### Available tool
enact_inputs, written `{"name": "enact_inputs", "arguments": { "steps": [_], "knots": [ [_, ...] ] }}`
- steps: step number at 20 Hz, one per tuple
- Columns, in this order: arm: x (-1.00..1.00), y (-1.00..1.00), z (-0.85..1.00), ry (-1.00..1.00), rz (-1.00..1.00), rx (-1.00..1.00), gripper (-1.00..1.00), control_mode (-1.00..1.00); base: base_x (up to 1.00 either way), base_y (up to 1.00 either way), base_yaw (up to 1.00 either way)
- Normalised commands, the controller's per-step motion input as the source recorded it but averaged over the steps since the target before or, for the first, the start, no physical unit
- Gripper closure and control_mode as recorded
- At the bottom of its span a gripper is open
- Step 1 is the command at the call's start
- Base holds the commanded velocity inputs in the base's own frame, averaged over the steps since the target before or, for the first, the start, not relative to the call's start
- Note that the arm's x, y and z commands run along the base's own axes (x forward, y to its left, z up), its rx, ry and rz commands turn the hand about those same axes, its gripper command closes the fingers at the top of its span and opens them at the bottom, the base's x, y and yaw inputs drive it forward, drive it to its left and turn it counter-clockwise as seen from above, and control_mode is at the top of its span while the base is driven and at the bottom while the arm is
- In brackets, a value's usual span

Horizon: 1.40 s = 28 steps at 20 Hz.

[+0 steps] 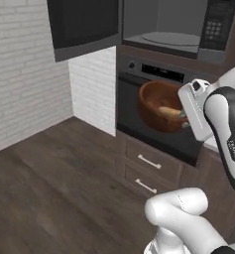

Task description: Pick the sweet potato from the sink and place it in the bowl. Then pick the bowl and place it in the microwave. Then close the microwave door and press the start button.

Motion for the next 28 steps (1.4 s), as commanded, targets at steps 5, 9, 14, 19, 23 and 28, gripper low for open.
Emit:
{"name": "enact_inputs", "arguments": {
  "steps": [5, 9, 14, 19, 23, 28],
  "knots": [
    [0.00, 0.00, 0.00, 0.00, 0.00, 0.00, 1.00, 1.00, 1.00, 0.44, -0.29],
    [0.00, 0.00, 0.00, 0.00, 0.00, 0.00, 1.00, 1.00, 0.96, 0.17, -0.28],
    [0.00, 0.00, 0.00, 0.00, 0.00, 0.00, 1.00, 1.00, 0.81, -0.13, -0.23],
    [0.00, 0.00, 0.00, 0.00, 0.00, 0.00, 1.00, 1.00, 0.75, 0.11, -0.25],
    [0.00, 0.00, 0.00, 0.00, 0.00, 0.00, 1.00, 1.00, 0.58, 0.36, -0.31],
    [0.00, 0.00, 0.00, 0.00, 0.00, 0.00, 1.00, 1.00, 0.47, 0.08, -0.35]
  ]
}}
